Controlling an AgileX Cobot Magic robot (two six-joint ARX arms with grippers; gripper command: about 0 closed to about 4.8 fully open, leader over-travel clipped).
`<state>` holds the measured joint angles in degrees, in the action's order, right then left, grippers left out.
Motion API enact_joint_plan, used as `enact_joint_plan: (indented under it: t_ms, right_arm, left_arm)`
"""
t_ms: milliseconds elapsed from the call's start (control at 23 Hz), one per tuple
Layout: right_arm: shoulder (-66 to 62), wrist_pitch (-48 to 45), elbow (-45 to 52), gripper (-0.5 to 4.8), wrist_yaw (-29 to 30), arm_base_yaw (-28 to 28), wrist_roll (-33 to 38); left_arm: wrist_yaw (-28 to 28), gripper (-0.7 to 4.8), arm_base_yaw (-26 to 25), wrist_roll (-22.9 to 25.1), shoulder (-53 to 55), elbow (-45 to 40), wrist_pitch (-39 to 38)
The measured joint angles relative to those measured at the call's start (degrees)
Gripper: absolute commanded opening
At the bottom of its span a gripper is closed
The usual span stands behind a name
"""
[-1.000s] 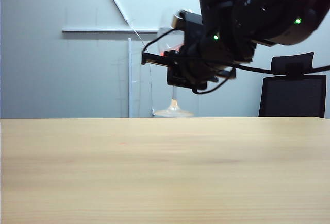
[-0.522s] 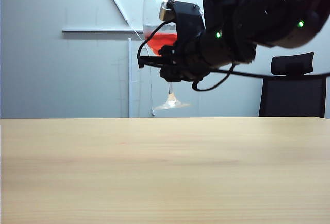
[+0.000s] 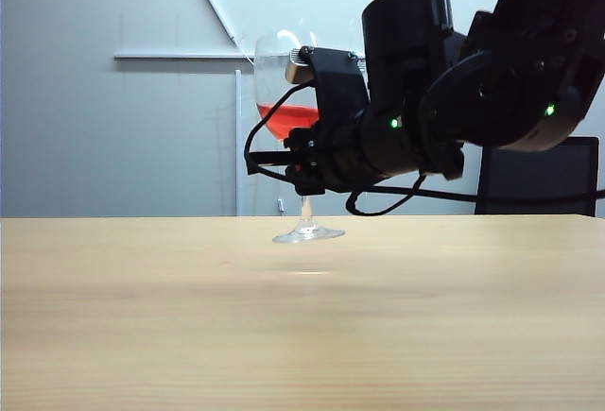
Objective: Gently pick up the goblet, rotate it counterclockwise for two full turns (viewing from above), and then place it back on the table.
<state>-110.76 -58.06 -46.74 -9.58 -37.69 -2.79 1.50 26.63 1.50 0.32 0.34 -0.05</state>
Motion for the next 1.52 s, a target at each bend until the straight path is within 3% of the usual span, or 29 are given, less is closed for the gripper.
enact_joint_plan:
  t_ms: [565, 782, 1000, 1174, 1348, 1478, 1521]
  right_arm:
    - [-4.52, -3.04, -0.04, -0.04, 1.29, -1.29, 2.8]
    - [-4.52, -2.93, -0.07, 0.52, 1.29, -1.27, 2.8]
    - [-4.5, -2.95, -0.09, 0.66, 1.29, -1.27, 2.82]
    - [-4.5, -1.9, -0.09, 1.22, 1.29, -1.29, 2.82]
    - [-4.5, -1.22, 0.72, 1.3, 1.29, -1.29, 2.86]
    - [-4.42, -1.68, 2.32, 1.94, 1.27, -1.29, 2.86]
    - [-3.67, -1.84, 3.93, 1.95, 1.29, -1.36, 2.91]
  left_arm:
    - [0.0, -0.05, 0.0, 0.0, 0.0, 0.0, 0.02]
    - [0.0, -0.05, 0.0, 0.0, 0.0, 0.0, 0.0]
    - [0.0, -0.05, 0.0, 0.02, 0.0, 0.0, 0.02]
    - [0.0, -0.05, 0.0, 0.0, 0.0, 0.0, 0.02]
    - [0.0, -0.05, 0.0, 0.0, 0.0, 0.0, 0.02]
    - [0.0, -0.05, 0.0, 0.0, 0.0, 0.0, 0.02]
    - [0.0, -0.05, 0.0, 0.0, 0.0, 0.0, 0.02]
